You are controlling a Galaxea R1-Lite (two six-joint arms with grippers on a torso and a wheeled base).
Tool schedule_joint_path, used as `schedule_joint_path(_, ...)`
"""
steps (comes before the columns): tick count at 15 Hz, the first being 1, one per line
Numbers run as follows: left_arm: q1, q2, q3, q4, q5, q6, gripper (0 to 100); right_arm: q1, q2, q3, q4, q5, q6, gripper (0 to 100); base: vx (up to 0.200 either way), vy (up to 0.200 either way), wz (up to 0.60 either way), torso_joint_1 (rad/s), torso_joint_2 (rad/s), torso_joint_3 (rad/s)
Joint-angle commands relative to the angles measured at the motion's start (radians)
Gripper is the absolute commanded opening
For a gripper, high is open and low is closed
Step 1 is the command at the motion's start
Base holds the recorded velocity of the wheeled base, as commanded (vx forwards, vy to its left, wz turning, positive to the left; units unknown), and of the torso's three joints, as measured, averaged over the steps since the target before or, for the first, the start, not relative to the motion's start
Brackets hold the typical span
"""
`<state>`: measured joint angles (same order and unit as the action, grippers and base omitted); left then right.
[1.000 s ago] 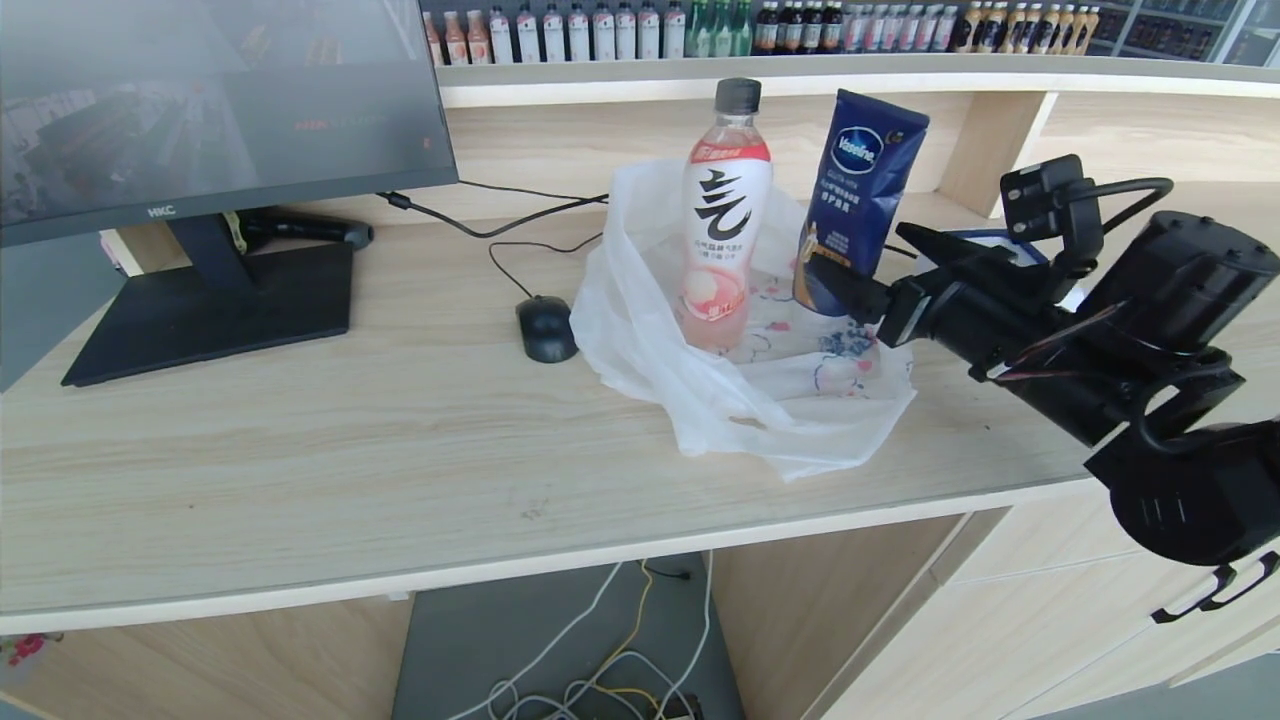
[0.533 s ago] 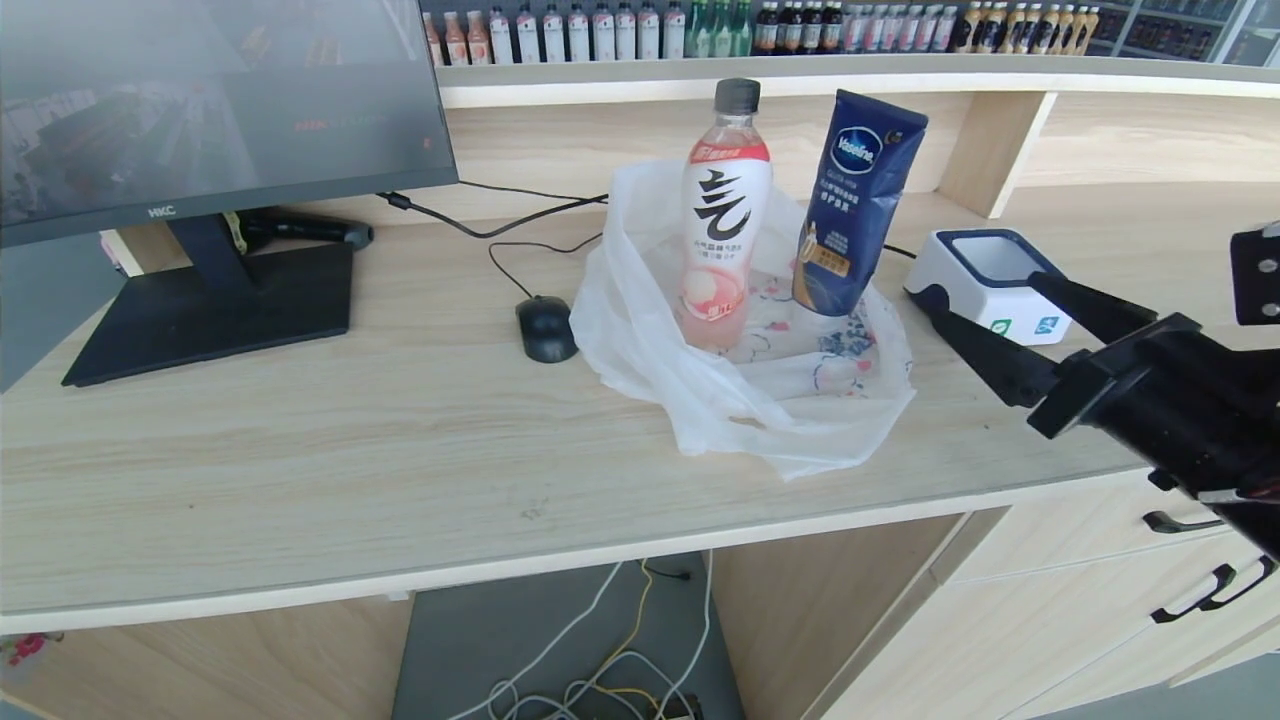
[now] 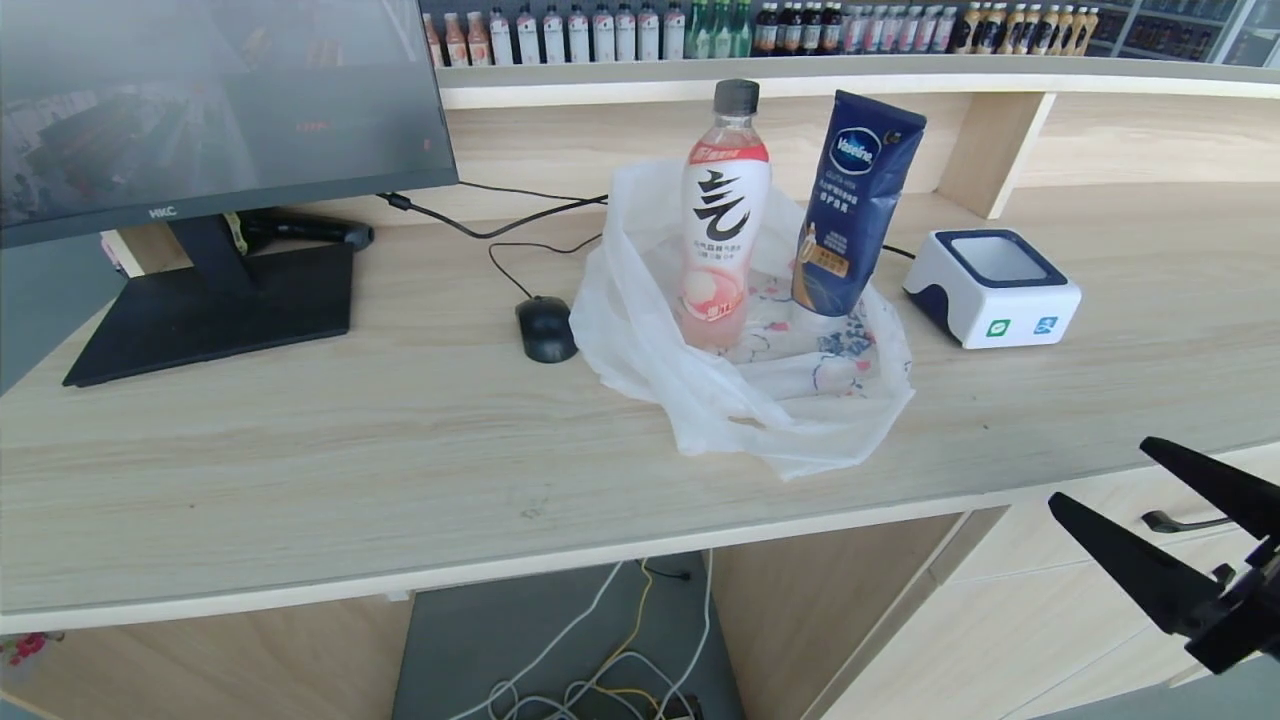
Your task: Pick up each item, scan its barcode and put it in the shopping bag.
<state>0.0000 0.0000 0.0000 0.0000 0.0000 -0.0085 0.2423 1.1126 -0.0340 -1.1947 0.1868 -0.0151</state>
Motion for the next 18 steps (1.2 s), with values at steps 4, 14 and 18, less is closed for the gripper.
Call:
schedule_joint_path(4,0.0,0.0,0.0,0.0,0.0,-0.001,100,0.0,-0.547,0.033,0.653,0.002,0.012,100,0.0,0.0,0.0,0.0,0.0,0.0)
schedule_joint_path(14,0.0,0.0,0.0,0.0,0.0,-0.001,100,-0.037,-1.016,0.034,1.167,-0.217,-0.02,100,0.0,0.0,0.0,0.0,0.0,0.0)
schedule_joint_path(18,0.0,0.0,0.0,0.0,0.002,-0.001,100,-0.164,-1.014,0.033,1.196,-0.247,-0.011,100,0.0,0.0,0.0,0.0,0.0,0.0)
